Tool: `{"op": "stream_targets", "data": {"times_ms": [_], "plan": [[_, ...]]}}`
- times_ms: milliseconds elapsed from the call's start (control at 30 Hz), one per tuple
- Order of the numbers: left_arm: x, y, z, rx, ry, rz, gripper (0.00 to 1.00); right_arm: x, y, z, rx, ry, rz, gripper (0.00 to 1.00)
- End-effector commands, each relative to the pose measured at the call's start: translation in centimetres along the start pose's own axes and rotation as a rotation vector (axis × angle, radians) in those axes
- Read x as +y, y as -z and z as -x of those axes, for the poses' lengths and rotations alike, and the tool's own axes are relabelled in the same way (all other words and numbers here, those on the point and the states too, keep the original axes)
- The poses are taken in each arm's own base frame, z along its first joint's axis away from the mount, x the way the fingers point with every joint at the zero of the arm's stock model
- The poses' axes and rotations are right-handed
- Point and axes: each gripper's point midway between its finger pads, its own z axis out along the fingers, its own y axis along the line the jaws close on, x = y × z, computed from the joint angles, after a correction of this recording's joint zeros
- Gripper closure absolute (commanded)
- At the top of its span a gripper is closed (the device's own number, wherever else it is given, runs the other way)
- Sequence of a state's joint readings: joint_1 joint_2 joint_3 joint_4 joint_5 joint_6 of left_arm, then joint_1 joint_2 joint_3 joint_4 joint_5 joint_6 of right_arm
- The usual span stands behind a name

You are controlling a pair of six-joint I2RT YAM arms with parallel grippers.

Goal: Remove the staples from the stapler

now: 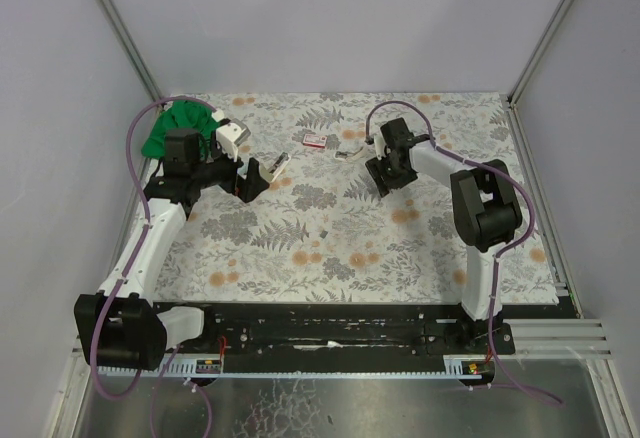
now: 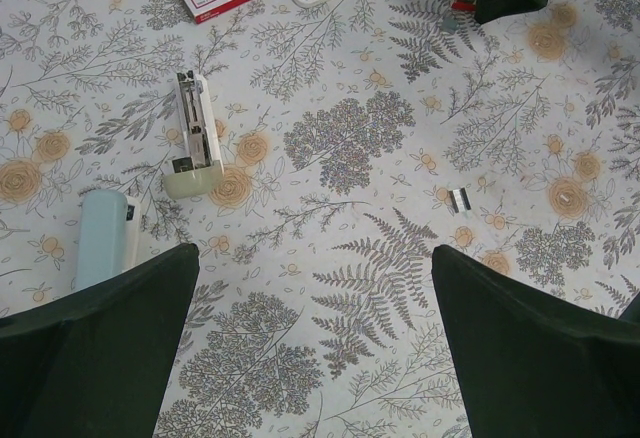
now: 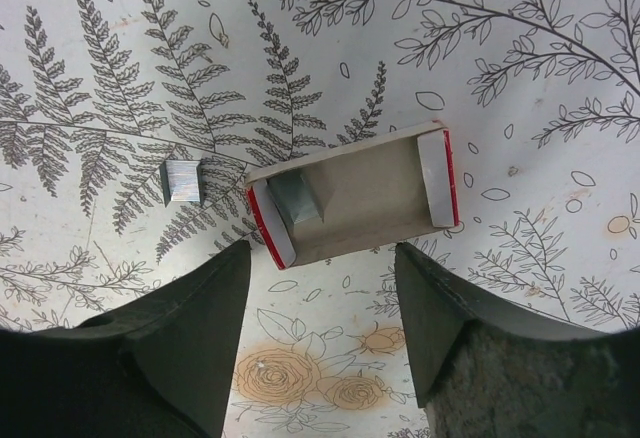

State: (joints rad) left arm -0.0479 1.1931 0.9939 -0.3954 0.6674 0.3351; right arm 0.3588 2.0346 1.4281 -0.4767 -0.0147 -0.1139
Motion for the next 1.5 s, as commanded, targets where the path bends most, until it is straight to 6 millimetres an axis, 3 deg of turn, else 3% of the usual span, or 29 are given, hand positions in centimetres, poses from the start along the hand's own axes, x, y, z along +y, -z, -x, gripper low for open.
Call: {"op": "stream_targets", "data": {"times_ms": [0, 233, 400, 667, 900, 1467], "plan": [[0.3, 0.0, 1.0, -0.046, -0.02, 0.004, 0.0, 0.0, 1.1, 2.0, -0.052, 0.022, 0.023, 0.33], [0.3, -0.1, 0.8, -0.041, -0.016, -0.001, 0.0, 1.1, 4.8, 3.8, -0.139, 0.016, 0.072, 0.32], [0.3, -0.2, 0.8, -0.04, -0.014, -0.001, 0.0, 1.4, 5.8, 5.3, -0.183, 0.014, 0.083, 0.32], [0.5, -0.1, 0.9, -0.04, -0.015, 0.009, 0.0, 4.2, 4.8, 5.7, -0.185, 0.01, 0.097, 0.36], [0.5, 0.0, 1.0, -0.043, -0.016, 0.011, 0.0, 5.6, 3.1, 4.9, -0.151, 0.013, 0.1, 0.41], [0.6, 0.0, 0.8, -0.041, -0.012, 0.01, 0.0, 6.2, 0.4, 3.3, -0.085, 0.005, 0.095, 0.49]]}}
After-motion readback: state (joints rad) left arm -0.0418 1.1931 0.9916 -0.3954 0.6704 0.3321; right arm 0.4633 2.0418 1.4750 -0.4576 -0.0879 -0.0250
